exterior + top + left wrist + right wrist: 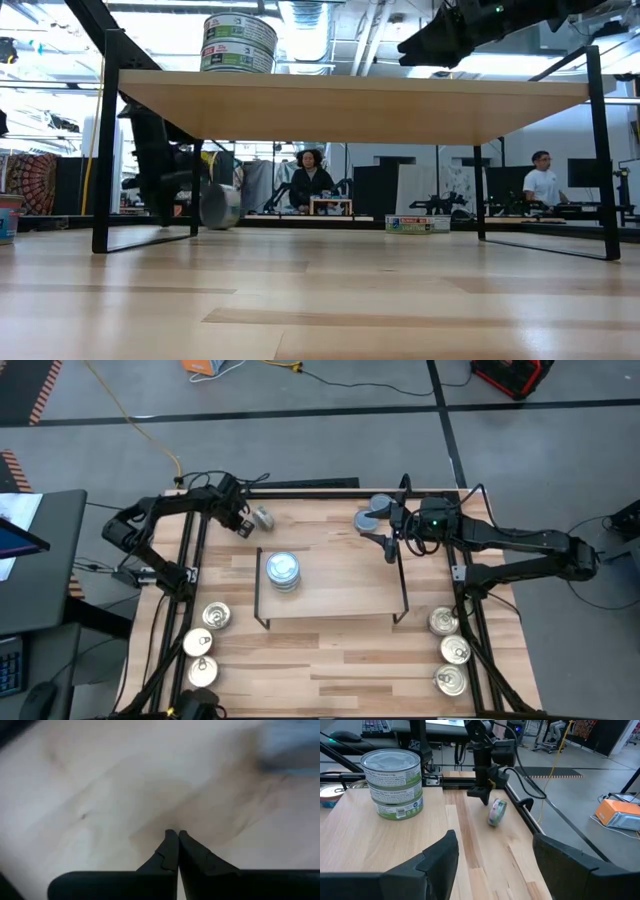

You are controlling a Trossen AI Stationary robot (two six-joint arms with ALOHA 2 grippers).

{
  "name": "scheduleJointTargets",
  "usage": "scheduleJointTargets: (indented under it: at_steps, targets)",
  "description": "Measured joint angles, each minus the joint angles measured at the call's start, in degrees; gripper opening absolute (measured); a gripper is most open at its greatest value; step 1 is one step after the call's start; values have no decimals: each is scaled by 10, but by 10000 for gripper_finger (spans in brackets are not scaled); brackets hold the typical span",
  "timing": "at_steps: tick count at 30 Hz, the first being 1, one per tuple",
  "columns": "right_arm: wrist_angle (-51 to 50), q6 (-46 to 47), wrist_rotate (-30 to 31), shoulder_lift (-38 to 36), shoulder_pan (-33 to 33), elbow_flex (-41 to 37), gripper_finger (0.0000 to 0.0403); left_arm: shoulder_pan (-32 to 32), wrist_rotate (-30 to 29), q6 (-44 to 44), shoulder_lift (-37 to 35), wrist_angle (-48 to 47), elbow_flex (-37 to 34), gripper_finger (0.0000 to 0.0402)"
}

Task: Stack canned seafood by type on shelf
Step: Stack the green tuna can on top of the green tuna can on the shelf

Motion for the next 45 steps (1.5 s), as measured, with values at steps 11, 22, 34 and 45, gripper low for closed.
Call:
scheduleJointTargets:
  at_steps: [11,22,34,45]
  targets:
    - [-5,0,0,0,0,0,281,-23,15,49,-53,-43,52,0]
    - [-32,14,0,0,-1,0,281,-71,61,125,-168,28,52,137]
    - [-55,24,0,0,-1,0,281,-134,20,231,-52,56,52,329]
    - [-52,15,0,0,-8,0,281,-137,-26,314,18,30,52,220]
